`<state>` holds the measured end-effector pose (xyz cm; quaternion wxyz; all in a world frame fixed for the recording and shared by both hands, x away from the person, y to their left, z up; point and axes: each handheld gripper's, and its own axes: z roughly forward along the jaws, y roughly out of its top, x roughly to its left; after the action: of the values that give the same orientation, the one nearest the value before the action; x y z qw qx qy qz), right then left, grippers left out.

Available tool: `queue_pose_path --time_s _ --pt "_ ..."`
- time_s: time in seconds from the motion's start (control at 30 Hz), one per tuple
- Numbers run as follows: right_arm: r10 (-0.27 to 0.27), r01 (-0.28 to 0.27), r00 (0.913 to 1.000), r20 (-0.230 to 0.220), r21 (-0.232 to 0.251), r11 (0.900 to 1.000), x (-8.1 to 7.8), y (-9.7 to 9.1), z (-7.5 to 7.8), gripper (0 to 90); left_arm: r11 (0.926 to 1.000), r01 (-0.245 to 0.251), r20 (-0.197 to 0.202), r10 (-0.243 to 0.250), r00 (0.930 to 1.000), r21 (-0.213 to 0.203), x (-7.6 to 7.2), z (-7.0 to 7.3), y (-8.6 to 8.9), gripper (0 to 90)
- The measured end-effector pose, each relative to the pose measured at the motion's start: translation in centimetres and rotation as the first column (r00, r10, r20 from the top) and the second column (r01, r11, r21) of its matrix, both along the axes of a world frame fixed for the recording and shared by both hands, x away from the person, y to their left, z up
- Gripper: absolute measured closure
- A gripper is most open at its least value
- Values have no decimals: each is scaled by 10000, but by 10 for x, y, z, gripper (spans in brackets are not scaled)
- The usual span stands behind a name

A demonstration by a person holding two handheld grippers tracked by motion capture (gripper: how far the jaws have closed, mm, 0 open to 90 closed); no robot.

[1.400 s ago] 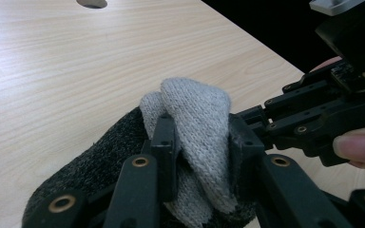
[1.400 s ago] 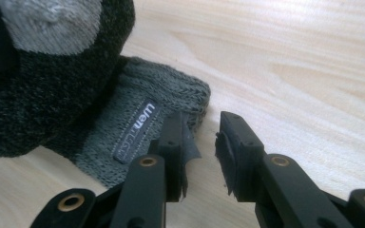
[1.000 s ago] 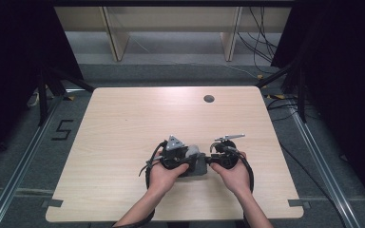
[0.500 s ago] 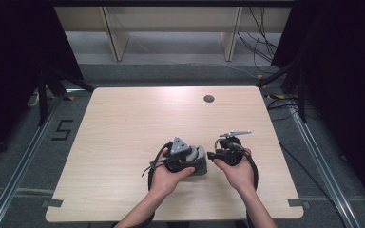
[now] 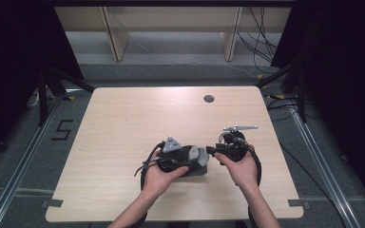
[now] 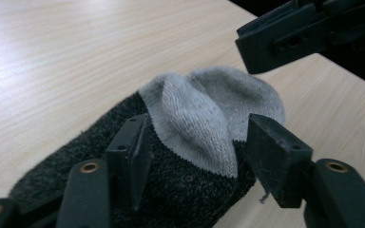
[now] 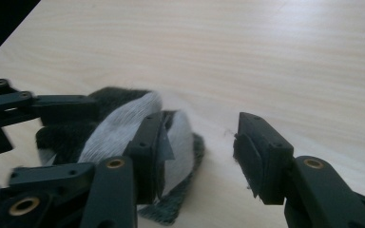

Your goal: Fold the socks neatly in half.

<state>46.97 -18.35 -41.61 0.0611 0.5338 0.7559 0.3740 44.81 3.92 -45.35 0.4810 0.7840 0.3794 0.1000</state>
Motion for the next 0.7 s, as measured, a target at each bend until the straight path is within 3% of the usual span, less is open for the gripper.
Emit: queue_pose_path --time_s 0.07,0.13,0.2,0.27,0.3,0.47,0.53,0.57,0.7 --pt "202 -203 9998 -49 -119 9997 1 2 -5 543 9993 137 -114 -134 9998 340 1 -3 -3 457" --pt "183 -185 9998 -80 -200 9996 1 3 -6 553 9996 149 -195 -144 9997 249 2 -4 -6 512" --pt "504 -514 9978 -424 -229 9984 2 4 -14 619 9978 360 -288 -344 9990 565 3 -5 -7 579" --pt "449 -468 9976 -526 -356 9983 3 4 -19 642 9975 473 -363 -454 9983 533 4 -6 -8 611" --pt "-73 57 9918 -1278 -129 9999 1 8 -22 675 9975 509 -440 -487 9978 485 4 -6 -9 671" --pt "-26 -39 9925 -1223 -530 9986 3 9 -34 694 9978 589 -503 -573 9971 314 4 -8 -9 760" --pt "92 -144 9928 -1191 -430 9990 3 9 -36 698 9971 682 -292 -672 9973 337 4 -4 -6 789" --pt "-336 269 9887 -1460 -476 9985 3 11 -36 698 9986 527 -55 -527 9986 64 3 1 -5 797" --pt "-328 267 9889 -1447 -436 9987 3 12 -37 700 9985 536 216 -535 9983 -64 4 10 -4 798"
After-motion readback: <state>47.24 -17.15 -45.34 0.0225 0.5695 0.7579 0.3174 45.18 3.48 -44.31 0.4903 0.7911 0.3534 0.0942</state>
